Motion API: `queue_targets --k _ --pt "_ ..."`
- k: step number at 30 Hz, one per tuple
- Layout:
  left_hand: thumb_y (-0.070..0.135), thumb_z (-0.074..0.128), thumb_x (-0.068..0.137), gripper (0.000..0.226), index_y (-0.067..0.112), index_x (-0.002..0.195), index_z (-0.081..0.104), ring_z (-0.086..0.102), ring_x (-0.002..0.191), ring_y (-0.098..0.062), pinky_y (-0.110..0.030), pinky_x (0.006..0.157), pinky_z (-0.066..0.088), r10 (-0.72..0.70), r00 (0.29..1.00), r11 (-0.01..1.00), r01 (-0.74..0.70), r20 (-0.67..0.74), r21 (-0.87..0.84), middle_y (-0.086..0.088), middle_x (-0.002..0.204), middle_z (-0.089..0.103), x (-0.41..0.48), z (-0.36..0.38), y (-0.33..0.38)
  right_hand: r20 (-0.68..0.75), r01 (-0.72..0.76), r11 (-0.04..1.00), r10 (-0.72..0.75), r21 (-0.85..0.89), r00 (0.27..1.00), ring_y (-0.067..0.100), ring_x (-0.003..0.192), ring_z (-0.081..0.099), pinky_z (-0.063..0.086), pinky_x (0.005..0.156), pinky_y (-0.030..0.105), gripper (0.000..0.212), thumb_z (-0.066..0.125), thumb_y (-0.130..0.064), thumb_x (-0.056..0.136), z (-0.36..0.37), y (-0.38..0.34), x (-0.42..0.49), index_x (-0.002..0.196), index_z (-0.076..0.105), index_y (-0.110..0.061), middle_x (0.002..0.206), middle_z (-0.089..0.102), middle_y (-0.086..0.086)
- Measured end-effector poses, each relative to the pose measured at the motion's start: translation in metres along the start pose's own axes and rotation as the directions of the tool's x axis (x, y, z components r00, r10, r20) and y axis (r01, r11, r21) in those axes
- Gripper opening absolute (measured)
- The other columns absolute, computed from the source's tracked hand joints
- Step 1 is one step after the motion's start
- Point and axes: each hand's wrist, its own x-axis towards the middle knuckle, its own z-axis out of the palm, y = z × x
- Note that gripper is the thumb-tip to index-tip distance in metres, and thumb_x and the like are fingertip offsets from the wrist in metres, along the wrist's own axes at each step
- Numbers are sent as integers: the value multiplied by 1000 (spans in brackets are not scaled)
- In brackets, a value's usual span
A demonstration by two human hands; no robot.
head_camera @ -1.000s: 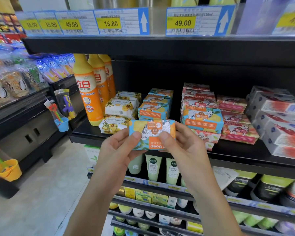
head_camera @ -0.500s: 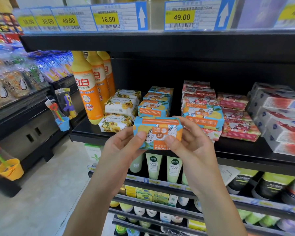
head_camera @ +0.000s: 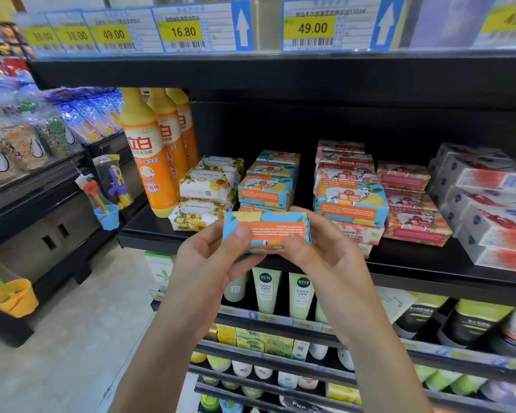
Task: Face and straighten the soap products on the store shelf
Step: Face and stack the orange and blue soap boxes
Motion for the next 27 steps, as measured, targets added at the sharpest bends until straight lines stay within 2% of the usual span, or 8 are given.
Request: queue_targets --k 3,6,10,14,19,21,24,27 --pt "32 76 84 56 2 129 63 68 119 -28 -37 97 57 27 1000 999 -27 -1 19 -14 123 73 0 -2 0 -15 -77 997 78 6 997 18 110 72 58 91 26 51 74 -40 85 3 0 1 128 65 -15 118 75 -2" --pt "29 75 84 53 6 131 62 68 120 -28 -38 98 56 25 1000 1000 -25 -7 -7 -14 124 72 0 -4 0 -26 -116 992 117 39 993 21 102 74 60 85 27 55 72 -41 77 5 2 2 124 67 -13 111 78 2" --pt "22 71 83 56 10 135 58 69 117 -26 -35 97 57 12 999 1000 -13 -43 -8 -12 122 73 1 -7 2 -35 -147 985 151 93 988 21 109 73 59 92 30 57 75 -32 78 10 6 7 128 63 -7 116 76 6" --pt "26 81 76 68 13 139 57 69 118 -25 -31 98 56 -17 999 1000 16 -40 -19 -12 124 73 3 -15 7 -33 -161 979 166 127 985 23 115 70 56 101 36 58 83 -29 78 15 10 12 128 63 -8 119 75 8" --pt "23 76 83 58 3 135 58 66 122 -27 -32 103 53 -74 997 997 74 2 -14 -14 126 71 11 -29 11 -43 -130 986 135 107 990 20 114 70 57 92 26 52 80 -23 73 22 14 21 123 67 -18 118 76 3" --pt "21 70 85 54 1 134 59 66 122 -27 -32 101 54 -111 993 993 112 31 -32 -15 126 71 14 -37 16 -33 -98 993 100 65 994 21 118 69 57 94 29 50 84 -17 79 25 16 24 126 67 -19 122 74 3" --pt "29 62 91 50 -2 130 61 67 121 -28 -34 101 54 -163 981 984 169 109 -58 -17 126 71 19 -47 24 -18 -57 998 57 26 998 24 124 65 54 104 41 55 81 -13 79 29 18 29 132 64 -17 129 71 5" --pt "41 59 100 53 -4 128 64 69 118 -30 -36 97 57 -230 965 969 239 122 -63 -18 124 72 27 -54 30 12 -29 1000 29 8 1000 27 127 63 52 106 43 61 83 -8 79 31 20 31 136 61 -15 134 68 8"
